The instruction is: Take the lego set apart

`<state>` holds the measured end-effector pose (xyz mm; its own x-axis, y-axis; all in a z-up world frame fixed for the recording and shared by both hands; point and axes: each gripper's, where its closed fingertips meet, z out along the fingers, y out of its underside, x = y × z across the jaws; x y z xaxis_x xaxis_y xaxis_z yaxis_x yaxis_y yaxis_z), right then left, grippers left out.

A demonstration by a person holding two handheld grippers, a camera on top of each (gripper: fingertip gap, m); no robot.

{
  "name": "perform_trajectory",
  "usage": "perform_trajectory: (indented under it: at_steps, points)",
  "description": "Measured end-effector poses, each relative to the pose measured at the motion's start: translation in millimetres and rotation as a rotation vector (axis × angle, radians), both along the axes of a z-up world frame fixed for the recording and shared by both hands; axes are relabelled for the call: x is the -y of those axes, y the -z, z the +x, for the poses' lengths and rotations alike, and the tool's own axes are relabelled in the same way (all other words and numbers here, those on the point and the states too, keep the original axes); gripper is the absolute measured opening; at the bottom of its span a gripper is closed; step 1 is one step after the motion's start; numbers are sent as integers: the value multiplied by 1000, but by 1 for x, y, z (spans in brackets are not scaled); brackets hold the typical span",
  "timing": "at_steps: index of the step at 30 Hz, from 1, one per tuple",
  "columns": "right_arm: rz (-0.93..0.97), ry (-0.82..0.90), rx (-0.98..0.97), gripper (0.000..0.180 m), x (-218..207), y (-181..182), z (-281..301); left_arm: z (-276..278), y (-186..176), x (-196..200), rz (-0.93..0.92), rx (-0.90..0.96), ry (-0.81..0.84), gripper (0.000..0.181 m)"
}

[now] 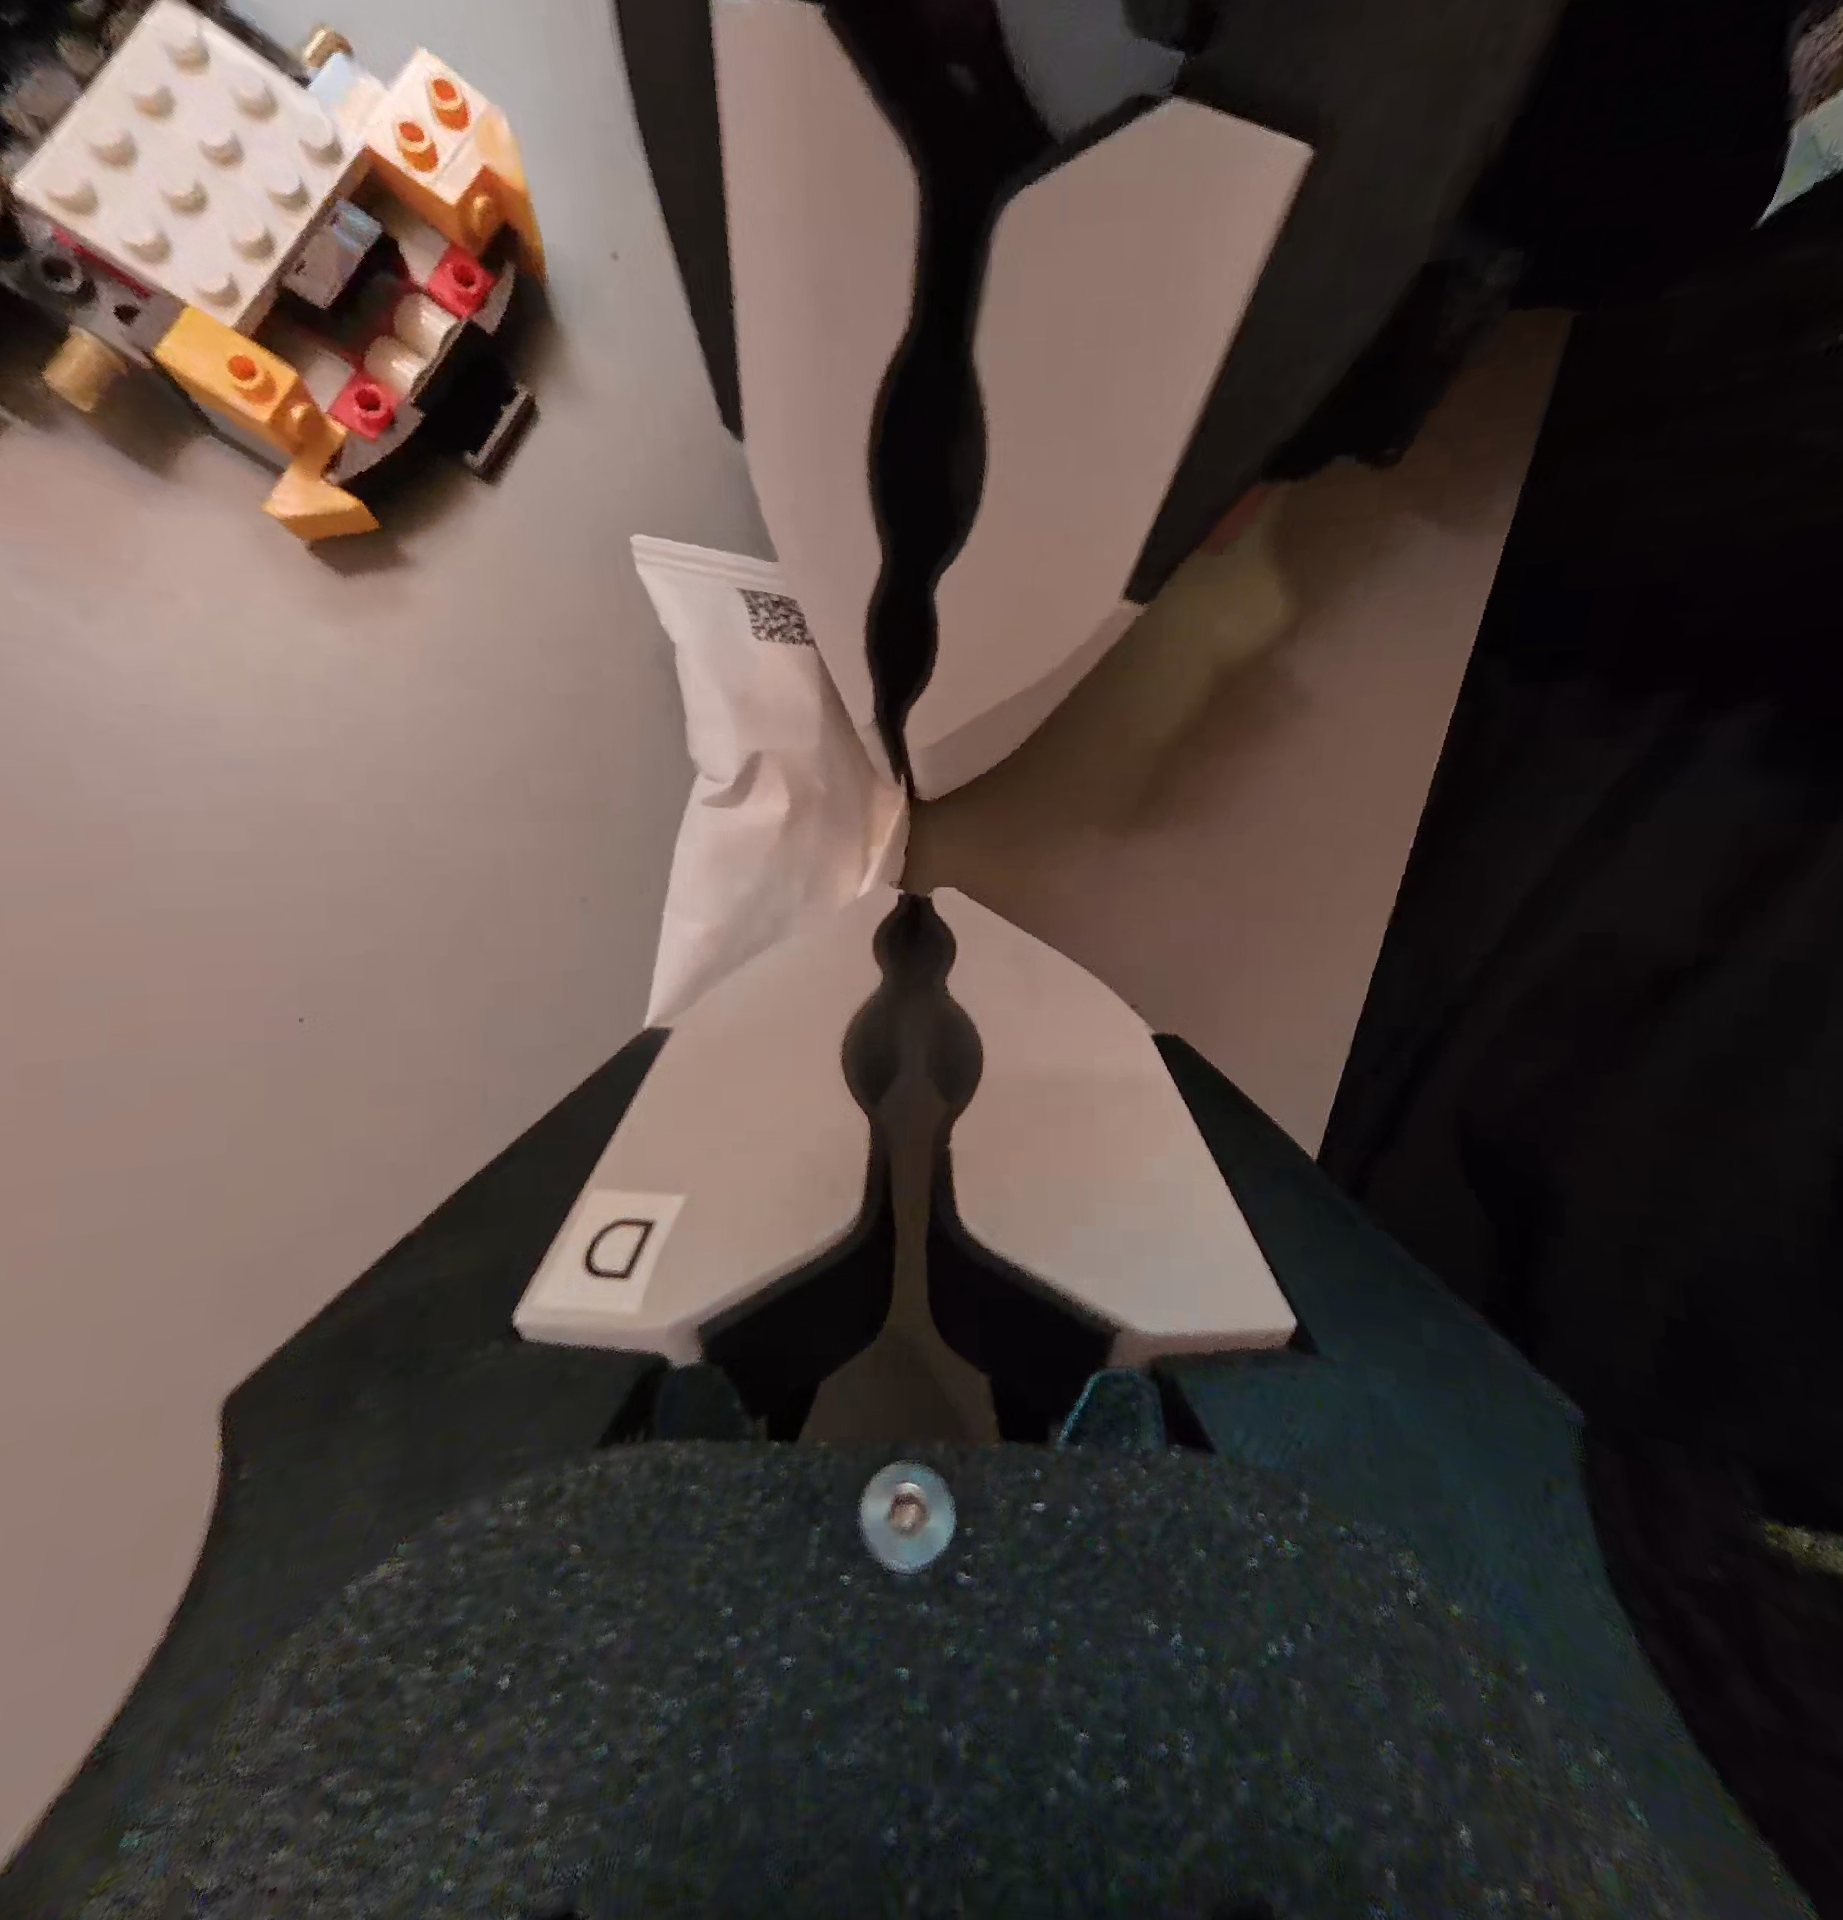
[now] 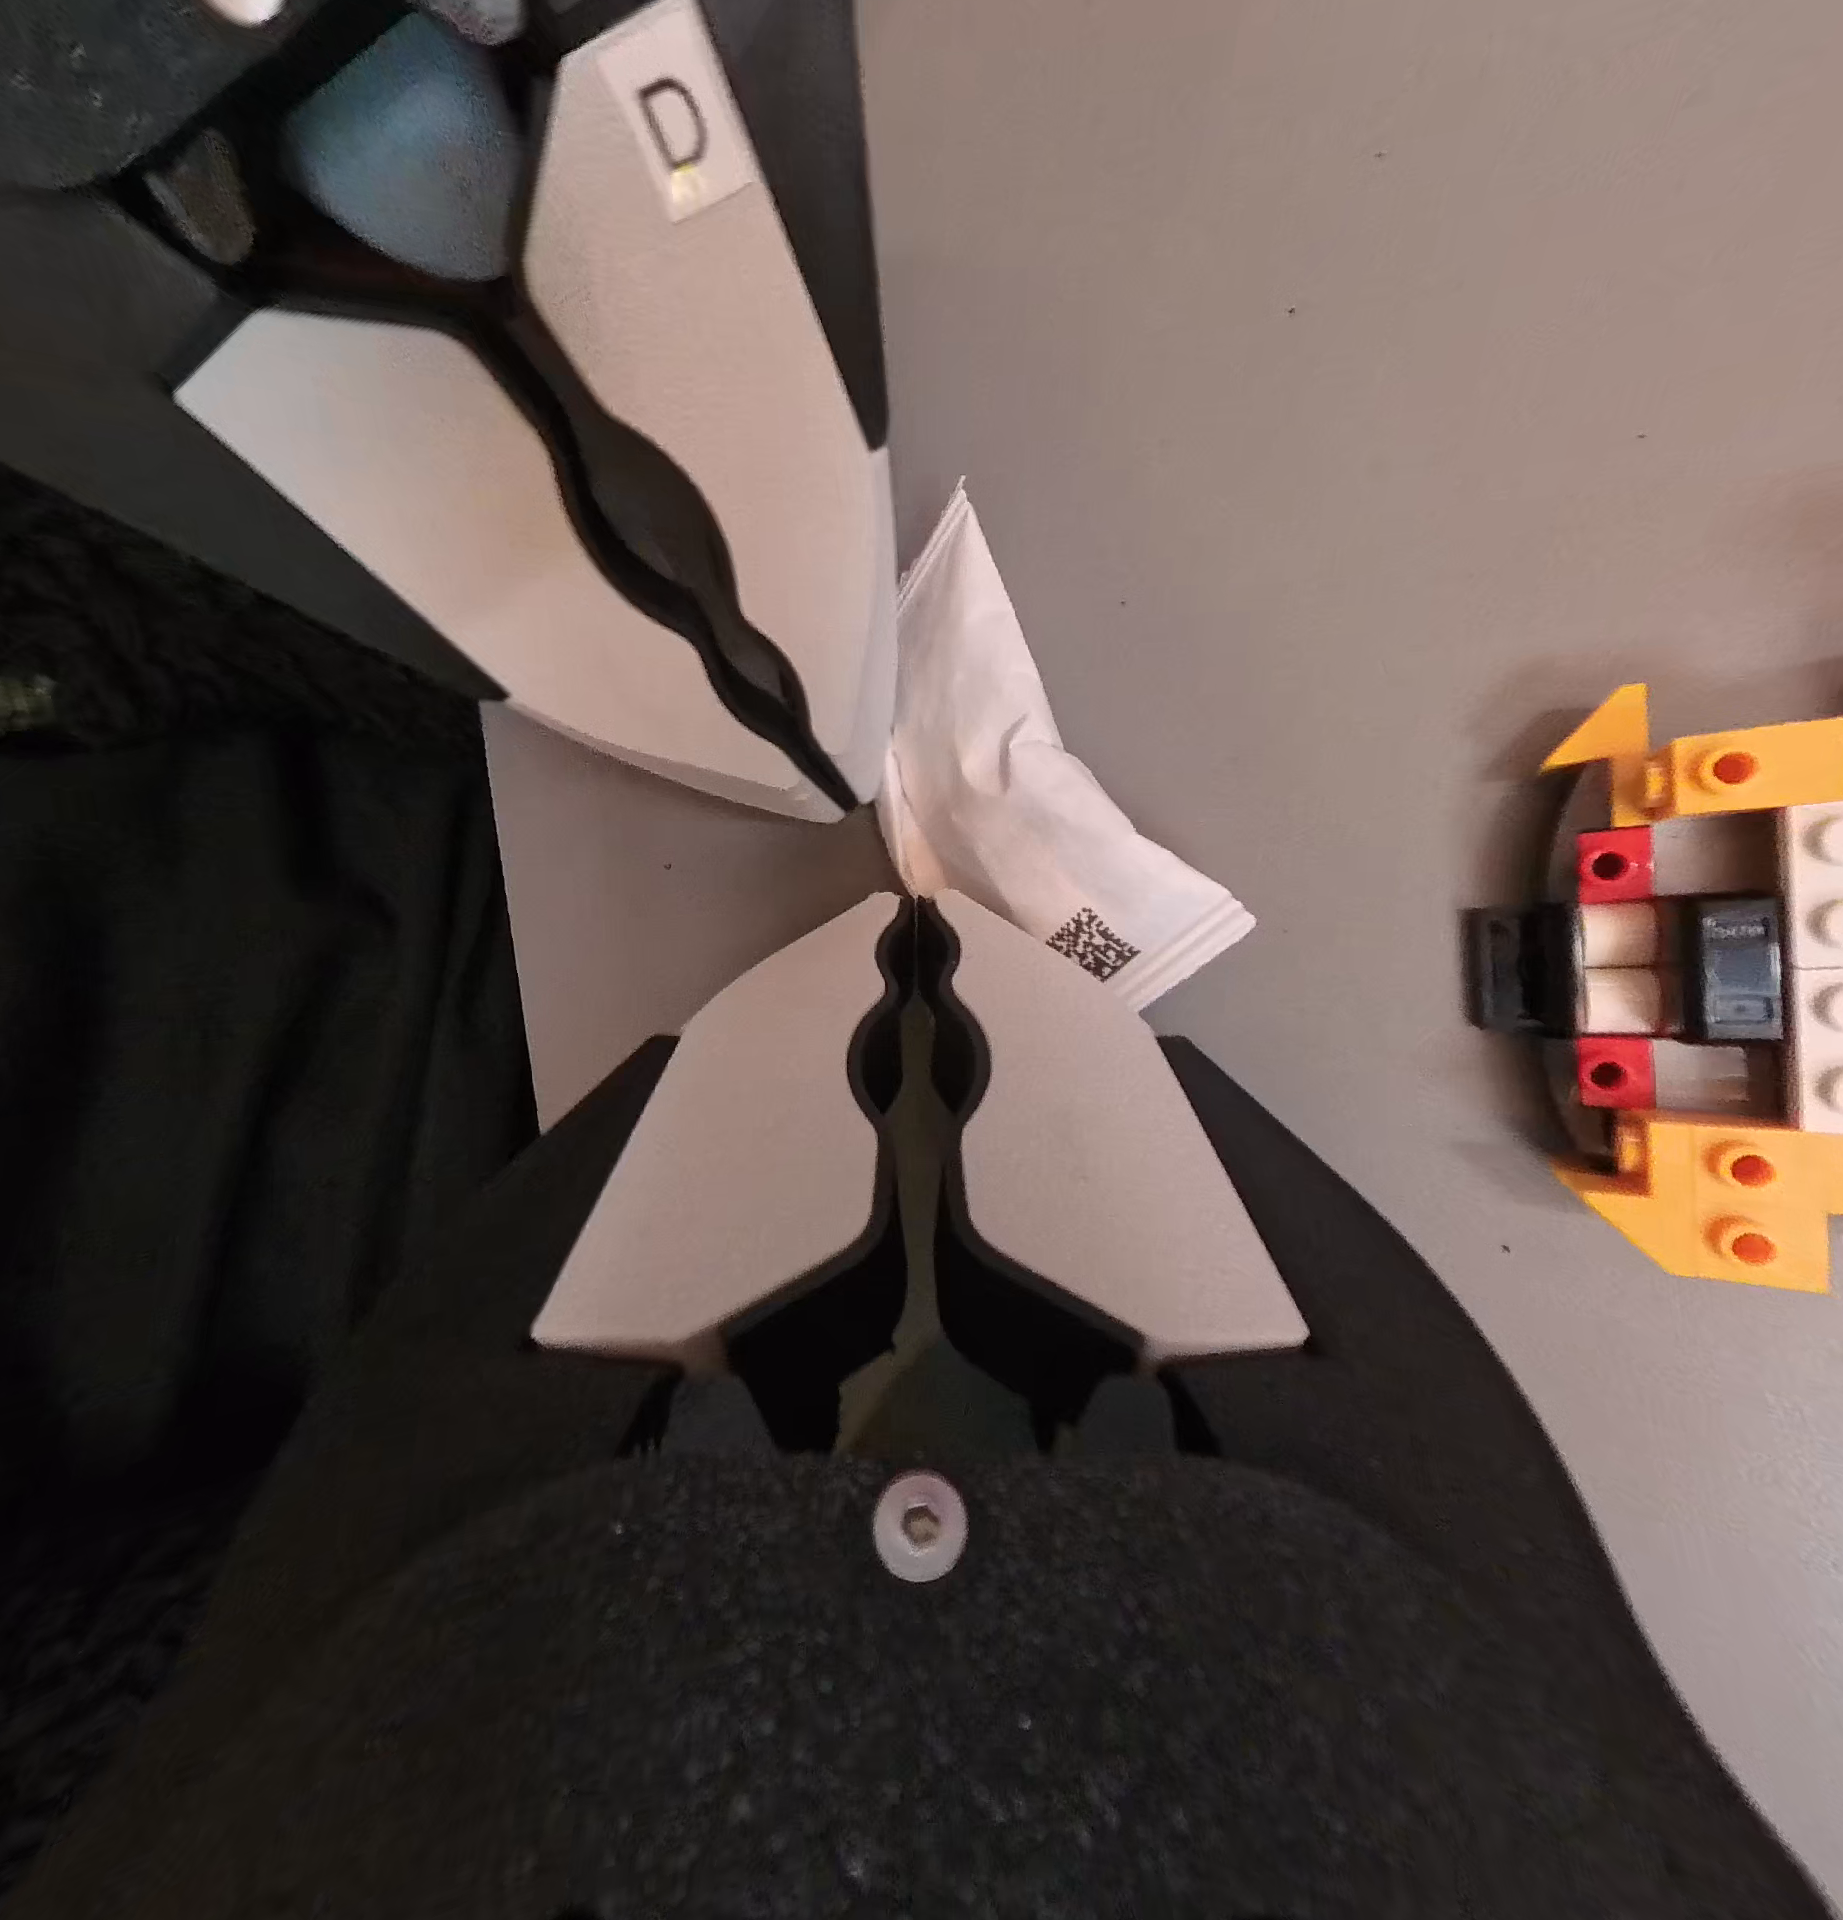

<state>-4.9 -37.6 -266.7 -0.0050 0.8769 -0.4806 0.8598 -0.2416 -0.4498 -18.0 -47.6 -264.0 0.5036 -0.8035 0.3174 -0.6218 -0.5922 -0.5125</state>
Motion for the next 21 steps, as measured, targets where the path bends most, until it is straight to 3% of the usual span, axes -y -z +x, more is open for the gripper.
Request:
perform_trajectory:
  at_steps: [7,13,17,21]
  points:
    - [41,-29,-26,0,-1,-1,0,0,3,-2,-127,72,-9,2]
    - [345,-136,-251,5,3,-25,-6,-1,3,-2,-143,83,3,0]
    - [549,-220,-220,2,2,-11,-11,1,4,-1,-160,74,28,0]
    - [508,-191,-182,0,-2,-2,-14,2,4,0,-172,85,35,0]
